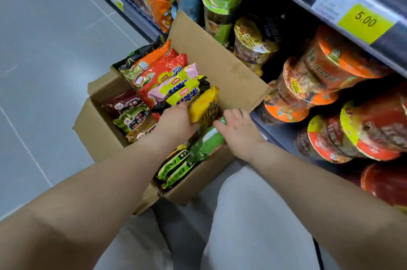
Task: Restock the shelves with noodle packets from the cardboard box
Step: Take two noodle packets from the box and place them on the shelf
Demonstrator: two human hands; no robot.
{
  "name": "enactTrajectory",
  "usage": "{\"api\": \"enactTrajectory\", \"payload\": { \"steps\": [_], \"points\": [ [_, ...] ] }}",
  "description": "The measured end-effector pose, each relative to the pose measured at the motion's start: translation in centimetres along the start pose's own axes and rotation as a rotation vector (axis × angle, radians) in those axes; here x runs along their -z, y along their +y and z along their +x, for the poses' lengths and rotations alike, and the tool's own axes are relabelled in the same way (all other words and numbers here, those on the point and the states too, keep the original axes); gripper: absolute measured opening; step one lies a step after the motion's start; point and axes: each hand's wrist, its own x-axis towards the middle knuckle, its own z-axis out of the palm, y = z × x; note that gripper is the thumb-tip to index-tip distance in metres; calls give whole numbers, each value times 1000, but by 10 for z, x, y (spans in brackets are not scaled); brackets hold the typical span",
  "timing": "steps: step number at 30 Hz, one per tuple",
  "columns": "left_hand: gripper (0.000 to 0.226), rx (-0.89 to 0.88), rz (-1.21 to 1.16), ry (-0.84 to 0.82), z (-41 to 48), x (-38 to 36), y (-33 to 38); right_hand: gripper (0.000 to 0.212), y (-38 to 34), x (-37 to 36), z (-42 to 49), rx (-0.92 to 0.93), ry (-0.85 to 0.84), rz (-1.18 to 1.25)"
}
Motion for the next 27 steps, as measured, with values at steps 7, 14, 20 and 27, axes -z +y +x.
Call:
{"api": "enactTrajectory", "payload": {
  "steps": [7,14,20,27],
  "points": [
    [61,7,281,5,11,-15,16,36,10,-15,-21,17,88,190],
    [35,12,70,13,9,31,1,58,17,11,-15,-169,-45,397],
    [34,41,-85,69,-22,142,-7,57,8,118,3,-356,-197,489],
    [28,192,-208,75,-97,312,15,52,4,311,15,-478,-312,492]
  ]
}}
